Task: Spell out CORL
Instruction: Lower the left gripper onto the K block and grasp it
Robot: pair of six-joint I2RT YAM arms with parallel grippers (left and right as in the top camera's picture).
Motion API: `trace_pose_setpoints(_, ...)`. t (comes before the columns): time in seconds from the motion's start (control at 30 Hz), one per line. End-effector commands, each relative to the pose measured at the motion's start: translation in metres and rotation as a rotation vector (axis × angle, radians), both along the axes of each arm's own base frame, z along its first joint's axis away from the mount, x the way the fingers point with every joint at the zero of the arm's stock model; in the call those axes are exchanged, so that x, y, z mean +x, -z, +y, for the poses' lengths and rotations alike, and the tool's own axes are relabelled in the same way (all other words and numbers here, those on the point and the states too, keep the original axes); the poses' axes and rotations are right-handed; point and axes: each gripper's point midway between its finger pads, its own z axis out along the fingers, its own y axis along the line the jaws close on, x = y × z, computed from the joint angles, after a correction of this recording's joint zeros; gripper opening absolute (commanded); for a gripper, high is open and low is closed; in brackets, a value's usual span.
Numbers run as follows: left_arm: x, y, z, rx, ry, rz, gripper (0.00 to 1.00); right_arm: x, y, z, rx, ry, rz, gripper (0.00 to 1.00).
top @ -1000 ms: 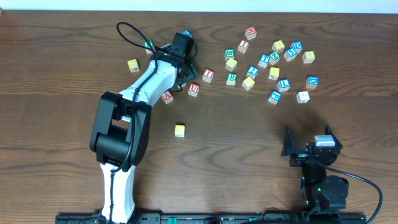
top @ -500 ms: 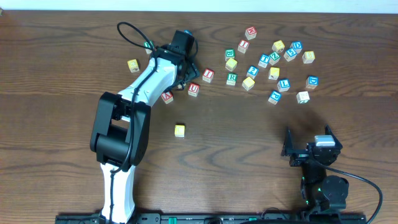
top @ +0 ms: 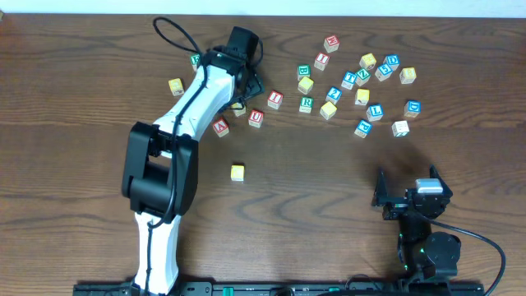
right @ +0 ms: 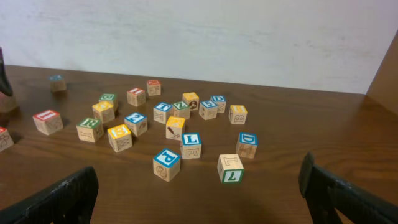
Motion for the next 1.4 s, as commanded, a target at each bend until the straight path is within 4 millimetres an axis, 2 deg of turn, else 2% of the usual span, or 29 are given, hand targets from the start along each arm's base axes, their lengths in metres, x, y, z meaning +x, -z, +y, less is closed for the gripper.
trace_pose_setpoints(0.0,0.012,0.01,0.001,0.022,0.029,0.033,0.82,0.0,0.0,-0.003,0.012,0.015,-0.002,0.99)
trace_pose_setpoints(0.2,0.016,0.013,-0.004,0.012,0.039,0.058,0.82,0.0,0.0,-0.003,0.012,0.015,-0.002,0.99)
trace_pose_setpoints(0.4,0.012,0.015,-0.002,0.013,0.012,0.077,0.81,0.0,0.0,-0.003,0.012,0.015,-0.002,0.99)
trace_pose_setpoints(0.53,0.008,0.016,0.0,0.007,-0.028,0.096,0.71,0.0,0.0,-0.003,0.012,0.015,-0.002,0.99)
trace_pose_setpoints(0.67,0.004,0.018,0.001,0.006,-0.049,0.113,0.69,0.0,0.0,-0.003,0.012,0.015,-0.002,0.99)
trace_pose_setpoints(1.0,-0.002,0.031,0.003,0.015,-0.065,0.145,0.71,0.0,0.0,-0.003,0.012,0.015,-0.002,0.99)
trace_pose_setpoints(1.23,-0.006,0.057,0.005,0.029,-0.071,0.191,0.71,0.0,0.0,-0.003,0.012,0.015,-0.002,0.99)
trace_pose_setpoints(1.37,-0.005,0.059,0.004,0.029,-0.071,0.189,0.71,0.0,0.0,-0.003,0.012,0.015,-0.002,0.99)
